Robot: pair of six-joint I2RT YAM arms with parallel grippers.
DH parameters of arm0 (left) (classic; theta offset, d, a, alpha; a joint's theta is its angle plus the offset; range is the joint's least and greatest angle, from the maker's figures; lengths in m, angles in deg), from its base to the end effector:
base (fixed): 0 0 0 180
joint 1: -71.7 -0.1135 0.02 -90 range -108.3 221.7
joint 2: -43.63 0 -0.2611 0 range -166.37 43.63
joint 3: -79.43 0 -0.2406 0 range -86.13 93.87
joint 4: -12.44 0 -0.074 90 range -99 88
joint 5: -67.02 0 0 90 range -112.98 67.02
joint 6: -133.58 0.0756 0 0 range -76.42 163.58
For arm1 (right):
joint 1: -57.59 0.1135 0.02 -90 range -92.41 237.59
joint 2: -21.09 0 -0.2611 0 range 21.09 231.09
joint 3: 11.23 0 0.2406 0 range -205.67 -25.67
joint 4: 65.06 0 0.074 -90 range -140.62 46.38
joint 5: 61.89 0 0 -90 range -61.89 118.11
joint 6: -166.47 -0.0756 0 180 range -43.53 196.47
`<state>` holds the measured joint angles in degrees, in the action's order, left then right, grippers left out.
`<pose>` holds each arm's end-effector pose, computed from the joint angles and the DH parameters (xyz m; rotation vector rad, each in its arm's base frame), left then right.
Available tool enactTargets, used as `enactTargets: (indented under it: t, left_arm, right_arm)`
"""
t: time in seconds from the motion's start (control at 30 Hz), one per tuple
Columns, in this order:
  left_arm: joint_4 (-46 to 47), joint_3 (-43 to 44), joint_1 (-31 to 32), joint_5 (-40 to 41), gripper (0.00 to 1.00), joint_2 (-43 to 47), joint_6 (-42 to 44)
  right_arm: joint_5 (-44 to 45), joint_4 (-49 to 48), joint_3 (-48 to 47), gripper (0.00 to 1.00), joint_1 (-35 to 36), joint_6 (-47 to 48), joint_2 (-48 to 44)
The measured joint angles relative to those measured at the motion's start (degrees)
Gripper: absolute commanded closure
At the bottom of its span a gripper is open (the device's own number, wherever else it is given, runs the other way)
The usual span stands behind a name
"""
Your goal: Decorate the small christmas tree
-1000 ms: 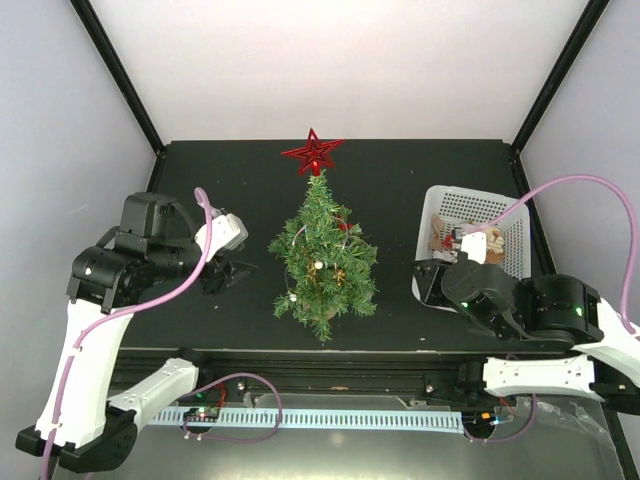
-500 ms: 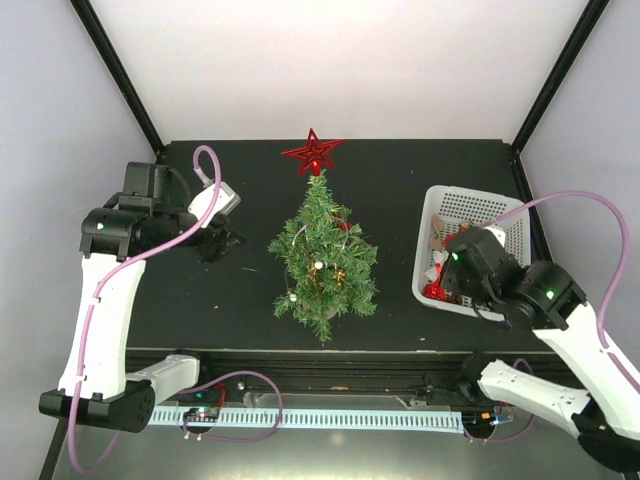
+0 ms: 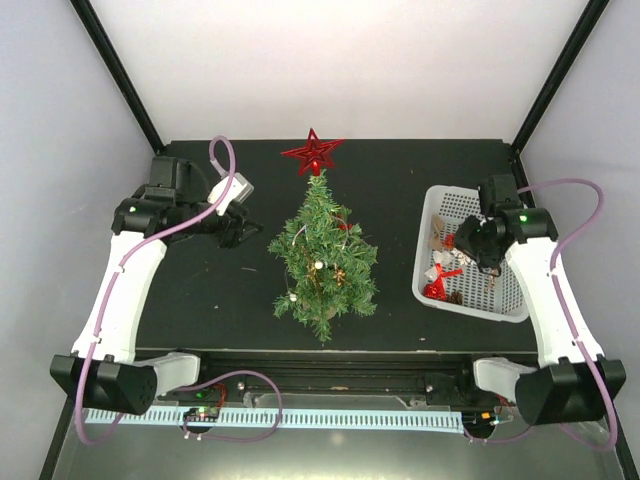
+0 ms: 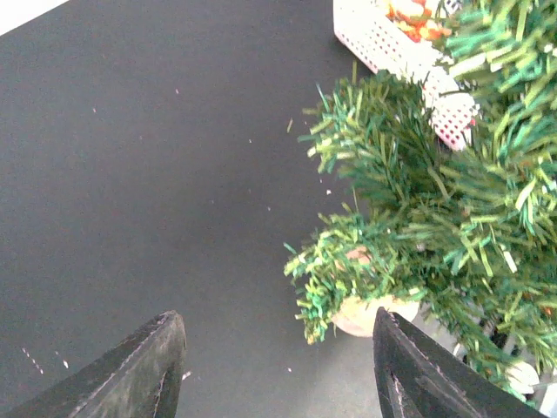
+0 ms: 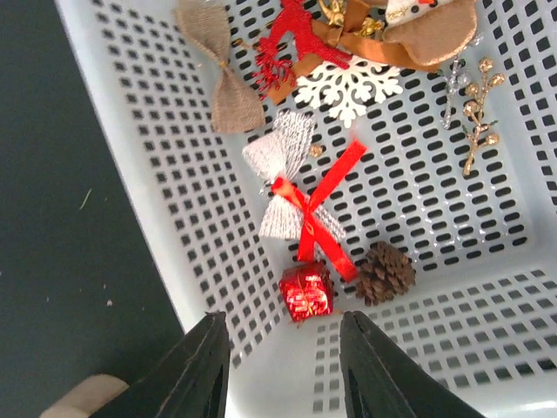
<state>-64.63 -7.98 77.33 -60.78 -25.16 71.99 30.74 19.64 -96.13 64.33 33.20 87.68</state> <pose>0.2200 -0.0683 0.3468 0.9322 2.1436 -0.6273 0.2036 0.0206 0.2917 0.8722 2.6008 0.1853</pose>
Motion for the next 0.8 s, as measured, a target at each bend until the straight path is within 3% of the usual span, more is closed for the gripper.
enactTargets:
  t: [0.37,0.8]
  left_arm:
    - [8.2,-1.8,0.0,-1.9,0.39,-2.2,-3.8]
    - [15.7,-6.5,-1.0,-3.0,0.40,-4.8,-5.0]
  right_arm:
    - [-4.5,-9.1,5.3,0.53,-15.0,2.5,15.3]
    - [2.2,-10.4,0.7,0.53,-19.8,4.4,25.5]
